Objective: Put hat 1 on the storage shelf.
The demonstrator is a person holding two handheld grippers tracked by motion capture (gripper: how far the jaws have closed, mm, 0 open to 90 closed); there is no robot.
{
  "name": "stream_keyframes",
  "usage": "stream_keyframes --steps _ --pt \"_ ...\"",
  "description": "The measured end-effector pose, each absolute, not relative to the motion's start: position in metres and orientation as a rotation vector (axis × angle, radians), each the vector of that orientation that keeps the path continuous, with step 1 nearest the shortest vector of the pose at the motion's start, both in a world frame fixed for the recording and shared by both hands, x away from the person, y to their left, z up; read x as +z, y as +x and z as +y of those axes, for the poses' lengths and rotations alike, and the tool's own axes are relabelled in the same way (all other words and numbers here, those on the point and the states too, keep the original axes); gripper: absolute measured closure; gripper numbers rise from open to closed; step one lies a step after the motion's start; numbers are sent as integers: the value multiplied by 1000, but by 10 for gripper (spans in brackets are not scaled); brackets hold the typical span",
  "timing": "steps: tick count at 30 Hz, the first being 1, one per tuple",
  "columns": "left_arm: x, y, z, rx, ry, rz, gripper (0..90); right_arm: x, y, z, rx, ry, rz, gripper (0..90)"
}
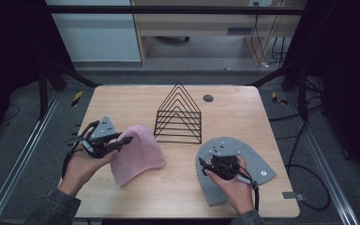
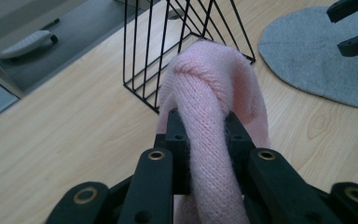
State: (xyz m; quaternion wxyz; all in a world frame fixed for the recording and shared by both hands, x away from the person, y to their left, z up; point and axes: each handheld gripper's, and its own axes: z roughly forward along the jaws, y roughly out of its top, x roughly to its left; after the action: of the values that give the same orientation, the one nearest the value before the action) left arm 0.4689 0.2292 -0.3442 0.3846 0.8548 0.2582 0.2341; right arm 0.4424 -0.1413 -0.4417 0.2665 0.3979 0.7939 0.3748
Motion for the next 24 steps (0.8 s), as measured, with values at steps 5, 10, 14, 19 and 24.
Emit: stream_keyframes --steps 5,10,14,19,24 --pt "-327 473 227 632 2187 633 767 -428 441 -130 1051 1016 2167 337" --pt "-304 477 229 656 2182 610 767 -409 440 -111 1097 924 2217 320" --pt "-288 486 235 643 2143 623 766 -388 444 -94 1136 873 2256 278" --pt "-274 495 238 630 2113 625 765 -369 454 -83 1140 838 2314 227" --pt "-262 498 240 637 2107 615 765 -358 465 -78 1156 819 2335 268"
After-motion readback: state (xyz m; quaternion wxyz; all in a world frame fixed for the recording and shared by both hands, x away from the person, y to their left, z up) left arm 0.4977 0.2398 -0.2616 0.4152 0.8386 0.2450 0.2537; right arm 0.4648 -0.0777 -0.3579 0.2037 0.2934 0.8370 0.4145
